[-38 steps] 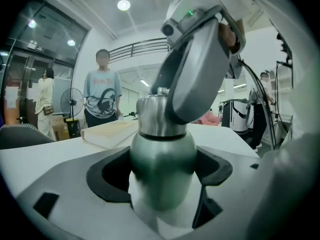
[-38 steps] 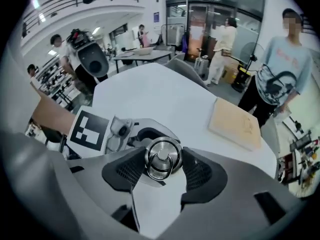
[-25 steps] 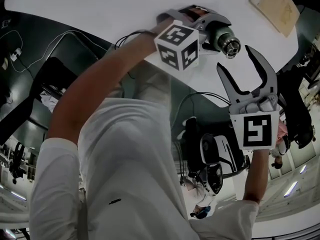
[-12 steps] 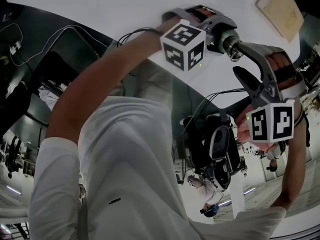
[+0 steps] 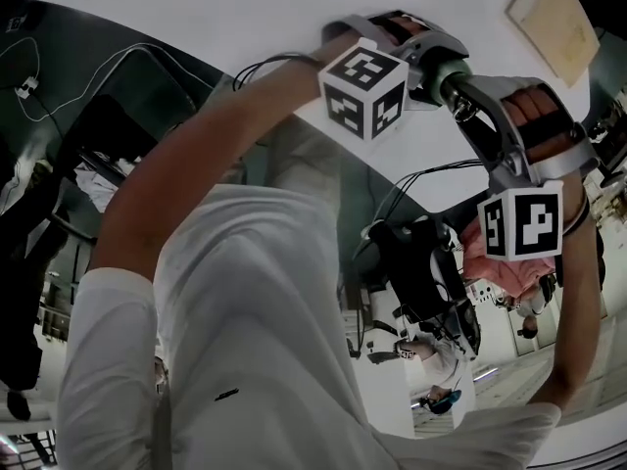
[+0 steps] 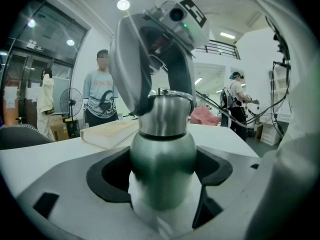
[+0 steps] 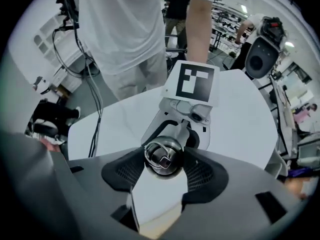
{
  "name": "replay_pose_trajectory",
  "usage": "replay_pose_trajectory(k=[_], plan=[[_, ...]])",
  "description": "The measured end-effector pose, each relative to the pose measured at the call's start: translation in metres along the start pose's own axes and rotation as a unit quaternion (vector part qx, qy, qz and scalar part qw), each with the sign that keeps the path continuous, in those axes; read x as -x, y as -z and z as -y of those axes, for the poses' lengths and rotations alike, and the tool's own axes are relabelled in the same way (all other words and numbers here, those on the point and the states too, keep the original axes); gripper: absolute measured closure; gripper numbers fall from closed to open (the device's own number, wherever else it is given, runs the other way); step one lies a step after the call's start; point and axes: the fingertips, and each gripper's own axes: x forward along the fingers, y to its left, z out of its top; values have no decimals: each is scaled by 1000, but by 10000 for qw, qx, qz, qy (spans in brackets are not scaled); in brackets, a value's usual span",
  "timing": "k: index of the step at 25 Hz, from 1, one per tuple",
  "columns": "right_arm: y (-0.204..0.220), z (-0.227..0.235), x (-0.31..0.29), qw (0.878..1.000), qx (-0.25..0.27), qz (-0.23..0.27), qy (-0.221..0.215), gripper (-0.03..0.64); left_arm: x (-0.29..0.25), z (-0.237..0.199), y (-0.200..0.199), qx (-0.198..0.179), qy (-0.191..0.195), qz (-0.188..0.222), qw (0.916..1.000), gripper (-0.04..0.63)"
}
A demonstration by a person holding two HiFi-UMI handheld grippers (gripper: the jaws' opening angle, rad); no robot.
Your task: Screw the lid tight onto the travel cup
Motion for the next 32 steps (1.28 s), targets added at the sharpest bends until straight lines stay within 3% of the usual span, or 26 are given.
replay_pose_trajectory(k=[5,10,21,28,30,32], plan=[[-1,8,1,9865,-1538,351,446,379,1,1,1,8,21,-21,10000,238],[0,14,1,9651,-2444,496,796,380,0,0,2,-47,49,-30,10000,238],[6,23,2,8919,-4253,585,1426,380,0,1,3,-15,34,-31,10000,238],[12,27,3,8285,-5240,431,1928,380,-1,1,3,-15,21,-33,10000,238],[14,28,4,8177,-5380,391,2009,380,-2,0,2,-14,17,-34,10000,238],[13,30,3,8188,-5351,342,2052,380,-1,0,3,-17,10,-39,10000,238]])
